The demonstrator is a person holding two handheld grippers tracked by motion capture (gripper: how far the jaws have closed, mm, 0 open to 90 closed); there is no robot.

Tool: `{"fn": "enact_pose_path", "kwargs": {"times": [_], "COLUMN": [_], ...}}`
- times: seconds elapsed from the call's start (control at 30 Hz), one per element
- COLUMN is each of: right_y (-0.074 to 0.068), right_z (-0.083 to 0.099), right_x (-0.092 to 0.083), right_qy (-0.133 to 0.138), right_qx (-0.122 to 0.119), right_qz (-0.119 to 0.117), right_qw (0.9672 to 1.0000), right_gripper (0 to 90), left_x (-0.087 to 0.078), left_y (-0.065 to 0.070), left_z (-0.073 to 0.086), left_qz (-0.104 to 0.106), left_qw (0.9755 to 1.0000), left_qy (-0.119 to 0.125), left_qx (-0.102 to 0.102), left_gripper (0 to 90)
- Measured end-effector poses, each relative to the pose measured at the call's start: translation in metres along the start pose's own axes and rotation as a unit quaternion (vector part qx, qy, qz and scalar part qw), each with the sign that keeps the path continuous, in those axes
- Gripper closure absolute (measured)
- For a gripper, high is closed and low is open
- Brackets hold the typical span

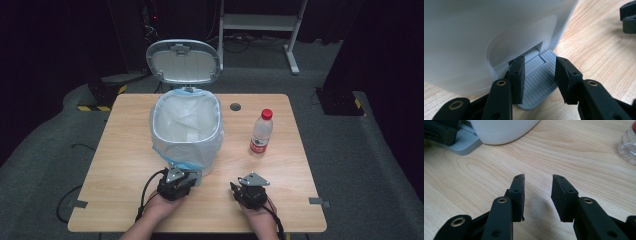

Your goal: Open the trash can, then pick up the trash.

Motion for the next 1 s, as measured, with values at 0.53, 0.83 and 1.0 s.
{"fn": "enact_pose_path", "kwargs": {"times": [0.53, 0.83, 1.0], "right_y": [0.027, 0.048, 0.061], "right_z": [-0.010, -0.012, -0.020], "right_x": [-0.021, -0.019, -0.015], "right_qy": [0.039, 0.048, 0.053], "right_qx": [0.034, 0.051, 0.059], "right_qz": [0.060, 0.099, 0.114], "right_qw": [0.9968, 0.9926, 0.9904], "right_gripper": [40.3, 31.6, 29.9], "left_x": [0.001, 0.001, 0.001], "left_y": [-0.001, -0.002, -0.001], "left_z": [0.000, 0.000, 0.000], "left_qz": [0.006, 0.006, 0.007], "left_qw": [1.0000, 1.0000, 1.0000], "left_qy": [-0.002, 0.000, -0.002], "left_qx": [-0.002, -0.001, -0.004], "left_gripper": [60.2, 60.6, 60.7]}}
Point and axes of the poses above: each handheld gripper's, and its own axes: x roughly forward along the jaws, z roughly out of its underside, y roughly to its right, the point moved 3 cm from there along x, roughly forward along the jaws, and after that the axes turned 10 degrees about y, right-handed, at the moved point
